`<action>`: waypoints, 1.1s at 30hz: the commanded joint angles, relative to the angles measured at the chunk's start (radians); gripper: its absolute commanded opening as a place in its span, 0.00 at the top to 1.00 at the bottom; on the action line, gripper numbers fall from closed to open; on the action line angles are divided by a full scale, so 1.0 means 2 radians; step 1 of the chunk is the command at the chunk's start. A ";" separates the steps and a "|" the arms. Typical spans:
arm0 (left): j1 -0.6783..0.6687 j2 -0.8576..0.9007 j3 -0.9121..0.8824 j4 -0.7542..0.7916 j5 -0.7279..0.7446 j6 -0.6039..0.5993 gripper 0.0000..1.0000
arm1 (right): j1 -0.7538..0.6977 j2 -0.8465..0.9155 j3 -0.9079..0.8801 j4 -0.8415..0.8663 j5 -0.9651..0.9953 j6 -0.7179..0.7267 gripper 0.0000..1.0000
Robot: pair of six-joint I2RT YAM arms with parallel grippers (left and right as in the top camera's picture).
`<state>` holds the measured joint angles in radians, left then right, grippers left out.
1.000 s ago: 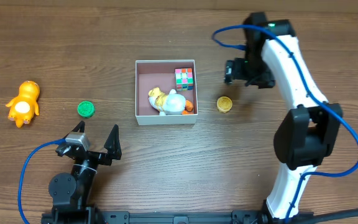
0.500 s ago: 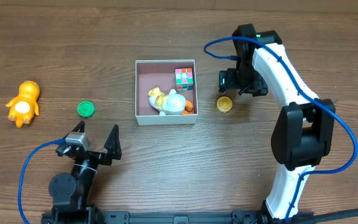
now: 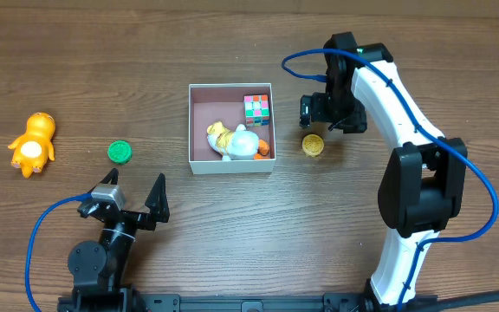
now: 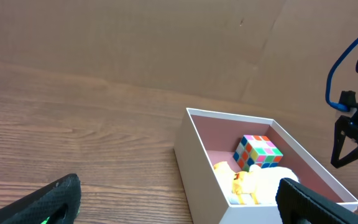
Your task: Pack container
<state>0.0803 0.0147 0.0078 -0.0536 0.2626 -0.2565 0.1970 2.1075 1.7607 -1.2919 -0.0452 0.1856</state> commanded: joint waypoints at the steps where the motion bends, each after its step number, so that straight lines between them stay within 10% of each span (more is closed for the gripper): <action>1: 0.002 -0.004 -0.001 0.001 0.013 -0.005 0.00 | 0.000 -0.002 -0.035 0.012 -0.004 0.000 0.00; 33: 0.002 -0.004 -0.001 0.001 0.013 -0.005 0.00 | 0.055 -0.002 -0.060 0.053 0.067 0.012 0.00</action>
<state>0.0803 0.0147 0.0078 -0.0532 0.2630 -0.2565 0.3138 2.1071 1.6463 -1.1900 0.0673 0.1955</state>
